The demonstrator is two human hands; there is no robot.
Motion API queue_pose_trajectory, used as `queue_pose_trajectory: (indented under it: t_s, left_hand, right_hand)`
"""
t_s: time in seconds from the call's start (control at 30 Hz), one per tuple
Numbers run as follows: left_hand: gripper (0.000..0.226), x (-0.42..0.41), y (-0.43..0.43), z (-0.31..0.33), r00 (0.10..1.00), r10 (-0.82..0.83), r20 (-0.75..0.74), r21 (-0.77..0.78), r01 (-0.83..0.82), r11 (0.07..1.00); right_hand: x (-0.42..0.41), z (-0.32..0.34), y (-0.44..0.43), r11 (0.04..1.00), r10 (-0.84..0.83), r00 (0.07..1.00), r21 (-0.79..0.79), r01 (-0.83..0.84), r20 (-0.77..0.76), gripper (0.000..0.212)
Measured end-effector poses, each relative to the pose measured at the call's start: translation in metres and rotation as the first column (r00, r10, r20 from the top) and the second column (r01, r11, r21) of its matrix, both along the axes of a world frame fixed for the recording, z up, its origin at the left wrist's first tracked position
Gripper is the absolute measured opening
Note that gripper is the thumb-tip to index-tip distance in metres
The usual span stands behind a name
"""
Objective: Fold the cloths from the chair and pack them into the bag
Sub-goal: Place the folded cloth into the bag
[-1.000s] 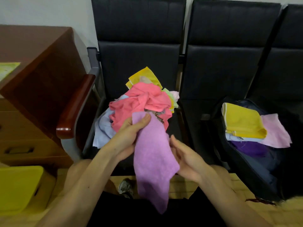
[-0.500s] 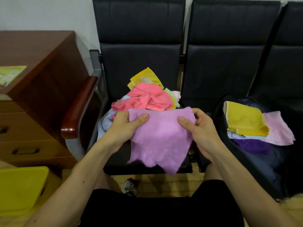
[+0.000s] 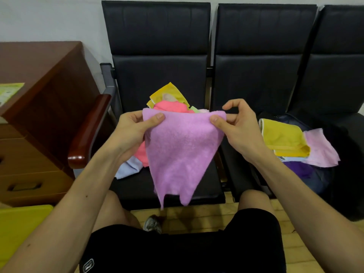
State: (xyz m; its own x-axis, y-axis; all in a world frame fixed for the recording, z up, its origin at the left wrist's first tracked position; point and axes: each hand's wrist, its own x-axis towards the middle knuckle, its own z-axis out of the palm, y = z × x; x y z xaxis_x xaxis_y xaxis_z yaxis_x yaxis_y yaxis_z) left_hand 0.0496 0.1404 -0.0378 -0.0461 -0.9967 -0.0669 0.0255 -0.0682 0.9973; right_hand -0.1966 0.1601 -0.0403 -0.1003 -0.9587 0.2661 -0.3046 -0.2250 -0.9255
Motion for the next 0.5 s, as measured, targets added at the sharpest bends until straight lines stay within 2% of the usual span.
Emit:
queue_pose_trajectory:
  t_s: [0.1, 0.27, 0.37, 0.5]
  left_hand:
    - [0.008, 0.004, 0.002, 0.005, 1.0, -0.01, -0.004, -0.015, 0.009, 1.0]
    - [0.021, 0.011, 0.004, 0.005, 0.995, -0.048, 0.087, -0.073, 0.054, 0.996]
    - [0.021, 0.011, 0.004, 0.003, 0.988, -0.023, 0.152, -0.114, 0.04, 0.993]
    - [0.022, 0.006, 0.006, -0.005, 0.983, -0.003, 0.186, -0.182, 0.038, 0.982]
  right_hand:
    - [-0.003, 0.003, -0.001, 0.999, 0.026, 0.992, -0.026, -0.029, -0.124, 0.036]
    - [-0.008, 0.009, -0.003, 0.994, 0.106, 0.968, 0.043, -0.099, -0.228, 0.046]
    - [-0.01, 0.01, -0.002, 0.994, 0.109, 0.955, 0.06, -0.096, -0.275, 0.043]
    - [-0.011, 0.007, 0.0, 1.0, 0.019, 0.927, 0.02, -0.012, -0.374, 0.035]
